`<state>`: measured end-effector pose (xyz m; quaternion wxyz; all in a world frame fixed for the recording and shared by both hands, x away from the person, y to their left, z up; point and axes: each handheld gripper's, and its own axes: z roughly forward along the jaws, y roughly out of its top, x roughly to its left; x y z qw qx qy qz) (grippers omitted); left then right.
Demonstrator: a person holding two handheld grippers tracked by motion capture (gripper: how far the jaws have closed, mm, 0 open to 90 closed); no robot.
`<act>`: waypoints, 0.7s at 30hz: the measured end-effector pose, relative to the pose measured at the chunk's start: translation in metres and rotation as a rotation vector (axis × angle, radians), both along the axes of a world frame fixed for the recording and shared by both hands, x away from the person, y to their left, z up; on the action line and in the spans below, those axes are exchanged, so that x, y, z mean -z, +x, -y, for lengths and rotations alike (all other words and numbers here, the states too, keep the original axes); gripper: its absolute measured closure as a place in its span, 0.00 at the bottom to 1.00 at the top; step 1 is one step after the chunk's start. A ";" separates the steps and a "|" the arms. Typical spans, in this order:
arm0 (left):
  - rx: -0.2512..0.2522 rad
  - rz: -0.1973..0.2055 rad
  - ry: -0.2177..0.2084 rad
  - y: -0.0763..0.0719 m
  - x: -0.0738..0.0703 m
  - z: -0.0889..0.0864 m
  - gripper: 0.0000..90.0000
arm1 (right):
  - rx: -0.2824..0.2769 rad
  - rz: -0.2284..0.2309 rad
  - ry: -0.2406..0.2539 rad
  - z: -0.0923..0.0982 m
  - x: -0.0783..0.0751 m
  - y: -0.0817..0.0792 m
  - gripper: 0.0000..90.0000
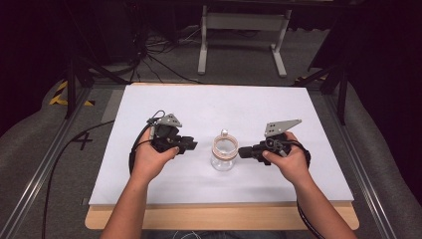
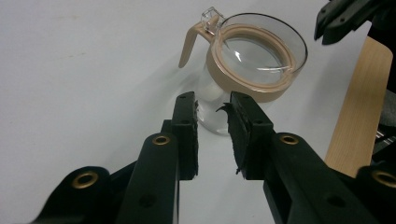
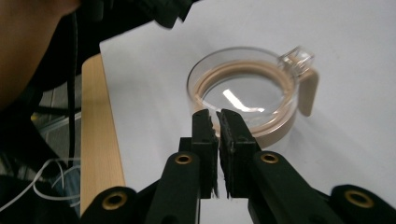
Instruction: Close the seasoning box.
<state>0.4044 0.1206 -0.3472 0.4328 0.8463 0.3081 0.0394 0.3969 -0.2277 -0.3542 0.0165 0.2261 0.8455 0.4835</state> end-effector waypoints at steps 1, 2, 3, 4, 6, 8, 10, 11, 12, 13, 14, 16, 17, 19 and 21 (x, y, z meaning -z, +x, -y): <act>-0.006 -0.001 0.000 -0.001 0.000 -0.002 0.81 | 0.009 0.006 0.011 0.003 -0.002 0.001 0.89; -0.009 0.000 0.001 -0.001 0.000 -0.004 0.80 | 0.021 0.016 0.017 0.005 -0.004 0.001 0.86; -0.016 -0.003 -0.002 -0.002 0.000 -0.006 0.80 | 0.033 0.025 0.020 0.008 -0.006 0.002 0.85; -0.022 0.002 -0.006 -0.002 0.001 -0.009 0.80 | 0.043 0.030 0.024 0.011 -0.007 0.003 0.83; -0.038 -0.002 -0.003 -0.004 0.001 -0.014 0.79 | 0.072 0.049 0.038 0.019 -0.011 0.005 0.79; -0.047 0.000 -0.005 -0.005 0.001 -0.018 0.78 | 0.100 0.062 0.047 0.025 -0.014 0.007 0.75; -0.057 -0.001 -0.013 -0.005 0.002 -0.023 0.77 | 0.141 0.069 0.069 0.035 -0.017 0.009 0.73; -0.057 -0.001 -0.013 -0.005 0.002 -0.023 0.77 | 0.141 0.069 0.069 0.035 -0.017 0.009 0.73; -0.068 -0.007 -0.014 -0.005 0.003 -0.024 0.77 | 0.161 0.072 0.070 0.040 -0.018 0.009 0.72; -0.067 -0.002 -0.008 -0.005 0.003 -0.026 0.76 | 0.179 0.083 0.069 0.044 -0.019 0.011 0.70; -0.080 -0.015 -0.013 -0.005 0.004 -0.027 0.76 | 0.200 0.084 0.069 0.049 -0.019 0.012 0.69; -0.101 -0.009 0.000 -0.004 0.007 -0.030 0.75 | 0.246 0.087 0.056 0.060 -0.018 0.016 0.65; -0.101 -0.010 0.006 -0.003 0.008 -0.031 0.75 | 0.276 0.091 0.049 0.067 -0.016 0.018 0.63; -0.103 -0.006 0.007 -0.001 0.010 -0.035 0.75 | 0.318 0.086 0.038 0.077 -0.013 0.023 0.62; -0.119 -0.016 -0.003 0.000 0.012 -0.036 0.74 | 0.353 0.076 0.039 0.086 -0.009 0.026 0.60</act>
